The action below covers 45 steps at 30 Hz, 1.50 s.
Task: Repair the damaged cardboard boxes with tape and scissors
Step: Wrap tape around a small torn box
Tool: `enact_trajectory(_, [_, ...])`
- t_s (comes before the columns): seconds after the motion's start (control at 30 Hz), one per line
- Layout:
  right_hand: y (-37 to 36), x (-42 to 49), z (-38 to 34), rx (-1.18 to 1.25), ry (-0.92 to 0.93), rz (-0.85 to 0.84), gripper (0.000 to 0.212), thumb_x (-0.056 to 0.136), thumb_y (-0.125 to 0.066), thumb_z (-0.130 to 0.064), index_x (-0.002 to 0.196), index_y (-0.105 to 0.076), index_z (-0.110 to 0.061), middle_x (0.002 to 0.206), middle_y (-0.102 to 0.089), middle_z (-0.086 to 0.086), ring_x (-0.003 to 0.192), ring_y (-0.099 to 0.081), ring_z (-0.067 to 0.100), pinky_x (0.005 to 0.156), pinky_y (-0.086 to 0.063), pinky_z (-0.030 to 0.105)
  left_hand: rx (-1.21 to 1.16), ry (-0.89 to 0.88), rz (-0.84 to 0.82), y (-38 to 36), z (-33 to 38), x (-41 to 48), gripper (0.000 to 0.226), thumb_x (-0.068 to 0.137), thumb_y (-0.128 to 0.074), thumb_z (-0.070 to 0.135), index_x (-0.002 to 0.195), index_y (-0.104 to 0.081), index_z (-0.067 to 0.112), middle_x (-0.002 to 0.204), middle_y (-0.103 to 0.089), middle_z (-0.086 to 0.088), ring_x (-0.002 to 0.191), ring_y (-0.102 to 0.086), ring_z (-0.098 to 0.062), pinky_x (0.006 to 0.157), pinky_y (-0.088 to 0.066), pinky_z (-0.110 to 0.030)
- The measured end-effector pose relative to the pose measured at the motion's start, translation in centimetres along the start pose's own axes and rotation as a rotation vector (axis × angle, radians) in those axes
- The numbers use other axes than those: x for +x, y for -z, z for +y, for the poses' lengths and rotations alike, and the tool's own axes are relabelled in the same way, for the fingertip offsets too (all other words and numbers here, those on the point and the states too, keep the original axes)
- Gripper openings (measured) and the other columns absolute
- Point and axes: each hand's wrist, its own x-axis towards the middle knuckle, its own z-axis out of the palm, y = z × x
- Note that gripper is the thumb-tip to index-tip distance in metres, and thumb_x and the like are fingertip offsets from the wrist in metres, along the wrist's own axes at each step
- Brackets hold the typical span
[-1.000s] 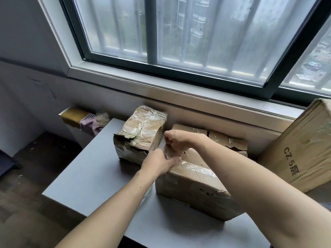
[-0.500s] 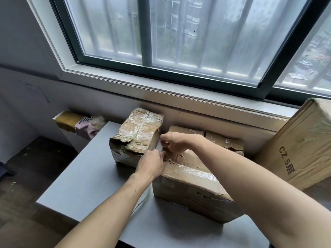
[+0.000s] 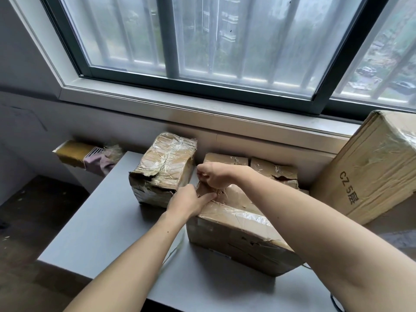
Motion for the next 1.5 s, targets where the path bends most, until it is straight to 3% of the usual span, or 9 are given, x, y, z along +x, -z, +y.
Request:
enact_trajectory(0.13, [0.0,0.0,0.0,0.034,-0.011,0.001,0.013,0.102,-0.044,-0.013,0.108,-0.054,-0.007,0.103,-0.053,0.009,0.091,-0.046,0.023,0.072,-0.031,0.029,0.027,-0.037,0.034,0.2,-0.5,0.5,0.051,0.096,-0.051,0.053,0.097,-0.068,0.006,0.100,-0.071,-0.019,0.096,-0.065,-0.036,0.074,-0.048,-0.036])
enact_trajectory(0.4, [0.1,-1.6,0.6,0.257,-0.021,0.158,0.010,0.099,-0.050,-0.011,0.101,-0.051,-0.020,0.105,-0.064,0.008,0.091,-0.058,0.027,0.075,-0.045,0.032,0.048,-0.106,0.026,0.8,-1.1,1.4,0.062,0.104,-0.030,0.049,0.091,-0.066,0.001,0.099,-0.069,-0.025,0.099,-0.063,-0.040,0.078,-0.046,-0.040])
enact_trajectory(0.6, [0.0,-6.8,3.7,0.332,-0.233,0.303,0.024,0.101,-0.052,-0.028,0.118,-0.056,-0.012,0.119,-0.066,0.011,0.105,-0.062,0.029,0.089,-0.049,0.033,0.242,-0.419,0.230,1.0,3.0,1.9,0.052,0.100,-0.042,0.051,0.126,-0.056,0.008,0.130,-0.058,-0.013,0.125,-0.050,-0.030,0.102,-0.039,-0.041])
enact_trajectory(0.77, [-3.3,-13.0,6.4,0.321,-0.321,0.292,0.048,0.098,-0.058,-0.041,0.132,-0.046,-0.011,0.129,-0.059,0.013,0.118,-0.056,0.030,0.099,-0.044,0.039,0.493,-0.750,-0.052,-1.5,6.6,1.1,0.074,0.092,-0.030,0.069,0.149,-0.039,0.022,0.158,-0.032,-0.001,0.147,-0.022,-0.016,0.121,-0.016,-0.045])
enact_trajectory(0.97, [-6.6,-18.4,9.2,0.101,-0.517,0.261,0.086,0.084,-0.049,-0.077,0.151,-0.029,-0.027,0.152,-0.041,0.007,0.141,-0.035,0.030,0.117,-0.025,0.047,0.598,-0.757,-0.287,-4.0,9.9,-0.3,0.090,0.087,-0.035,0.078,0.157,-0.015,0.026,0.164,-0.012,0.002,0.151,-0.004,-0.013,0.121,0.005,-0.053])
enact_trajectory(1.13, [-7.5,-21.0,11.1,0.142,-0.659,0.344,0.069,0.092,-0.051,-0.064,0.149,-0.034,-0.028,0.149,-0.044,0.004,0.140,-0.035,0.028,0.112,-0.027,0.043,0.629,-0.869,-0.330,-5.9,12.9,-1.3,0.112,0.073,-0.039,0.089,0.158,-0.009,0.023,0.164,-0.008,0.004,0.151,-0.001,-0.013,0.120,0.007,-0.055])
enact_trajectory(1.27, [-8.5,-23.3,12.0,0.550,-0.666,0.496,0.054,0.102,-0.044,-0.050,0.148,-0.039,-0.021,0.145,-0.049,0.005,0.130,-0.049,0.022,0.107,-0.040,0.037,0.702,-0.936,-0.406,-7.8,15.7,-2.9,0.127,0.065,-0.051,0.090,0.158,0.004,0.022,0.165,0.000,0.001,0.152,0.004,-0.016,0.119,0.006,-0.059])
enact_trajectory(1.4, [-10.4,-25.3,12.3,0.655,-0.755,0.484,0.037,0.105,-0.034,-0.049,0.112,-0.056,-0.020,0.108,-0.063,0.001,0.099,-0.059,0.021,0.076,-0.042,0.033,0.798,-0.932,-0.488,-9.3,18.2,-3.9,0.136,0.060,-0.062,0.087,0.156,0.016,0.029,0.165,0.004,-0.006,0.152,0.008,-0.023,0.118,0.005,-0.062])
enact_trajectory(1.5, [-12.1,-26.0,13.0,0.626,-0.778,0.418,0.028,0.104,-0.043,-0.043,0.100,-0.056,-0.019,0.096,-0.061,0.000,0.090,-0.057,0.021,0.071,-0.038,0.031,0.865,-0.991,-0.444,-10.3,19.4,-4.6,0.130,0.063,-0.070,0.078,0.157,0.003,0.027,0.159,-0.010,-0.011,0.149,-0.005,-0.029,0.118,-0.008,-0.060])
